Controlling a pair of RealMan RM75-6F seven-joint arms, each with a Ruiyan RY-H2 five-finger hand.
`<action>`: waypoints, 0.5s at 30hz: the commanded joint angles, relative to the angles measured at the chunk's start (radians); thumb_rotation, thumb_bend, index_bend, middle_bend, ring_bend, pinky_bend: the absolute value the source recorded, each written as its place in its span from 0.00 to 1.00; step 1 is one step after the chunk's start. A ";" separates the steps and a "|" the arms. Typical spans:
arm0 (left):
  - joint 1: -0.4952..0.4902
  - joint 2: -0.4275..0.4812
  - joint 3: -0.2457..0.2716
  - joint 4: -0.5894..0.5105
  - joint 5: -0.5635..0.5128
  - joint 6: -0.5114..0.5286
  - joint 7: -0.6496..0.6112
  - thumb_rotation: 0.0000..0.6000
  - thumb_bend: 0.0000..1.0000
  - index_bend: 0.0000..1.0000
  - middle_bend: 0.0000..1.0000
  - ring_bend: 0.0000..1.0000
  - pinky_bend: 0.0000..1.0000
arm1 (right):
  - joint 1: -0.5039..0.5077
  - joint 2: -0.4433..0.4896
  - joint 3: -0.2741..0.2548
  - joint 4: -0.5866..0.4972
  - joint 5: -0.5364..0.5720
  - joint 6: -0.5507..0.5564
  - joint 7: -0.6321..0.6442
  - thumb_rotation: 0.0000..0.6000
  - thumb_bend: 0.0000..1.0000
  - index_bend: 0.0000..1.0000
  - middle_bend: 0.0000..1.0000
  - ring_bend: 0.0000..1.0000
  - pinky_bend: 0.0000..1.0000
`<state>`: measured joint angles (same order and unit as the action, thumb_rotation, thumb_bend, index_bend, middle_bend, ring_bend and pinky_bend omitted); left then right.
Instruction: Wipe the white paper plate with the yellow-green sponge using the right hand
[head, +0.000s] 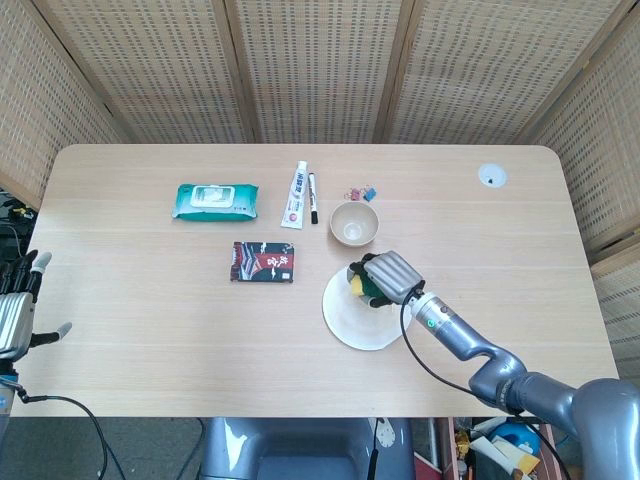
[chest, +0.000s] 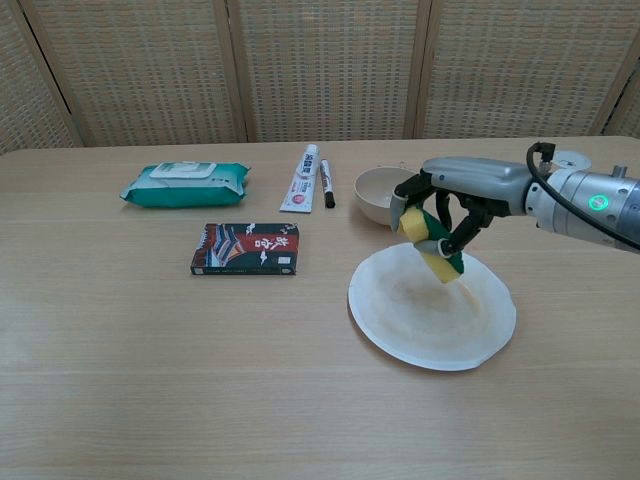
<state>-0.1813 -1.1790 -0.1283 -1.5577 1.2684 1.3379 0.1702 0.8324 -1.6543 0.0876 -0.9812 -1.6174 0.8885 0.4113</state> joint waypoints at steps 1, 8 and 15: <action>0.000 0.000 0.000 0.000 -0.001 0.001 -0.001 1.00 0.00 0.00 0.00 0.00 0.00 | 0.006 -0.096 -0.046 0.153 -0.029 0.021 0.066 1.00 0.41 0.42 0.52 0.35 0.51; -0.003 0.002 0.002 0.001 -0.008 -0.007 -0.005 1.00 0.00 0.00 0.00 0.00 0.00 | -0.013 -0.166 -0.105 0.298 -0.054 0.048 0.153 1.00 0.41 0.42 0.52 0.35 0.51; -0.008 0.000 0.004 0.003 -0.014 -0.015 -0.002 1.00 0.00 0.00 0.00 0.00 0.00 | -0.028 -0.207 -0.144 0.383 -0.067 0.065 0.218 1.00 0.41 0.42 0.52 0.35 0.51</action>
<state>-0.1889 -1.1783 -0.1244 -1.5549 1.2550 1.3233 0.1682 0.8102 -1.8507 -0.0448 -0.6142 -1.6785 0.9484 0.6198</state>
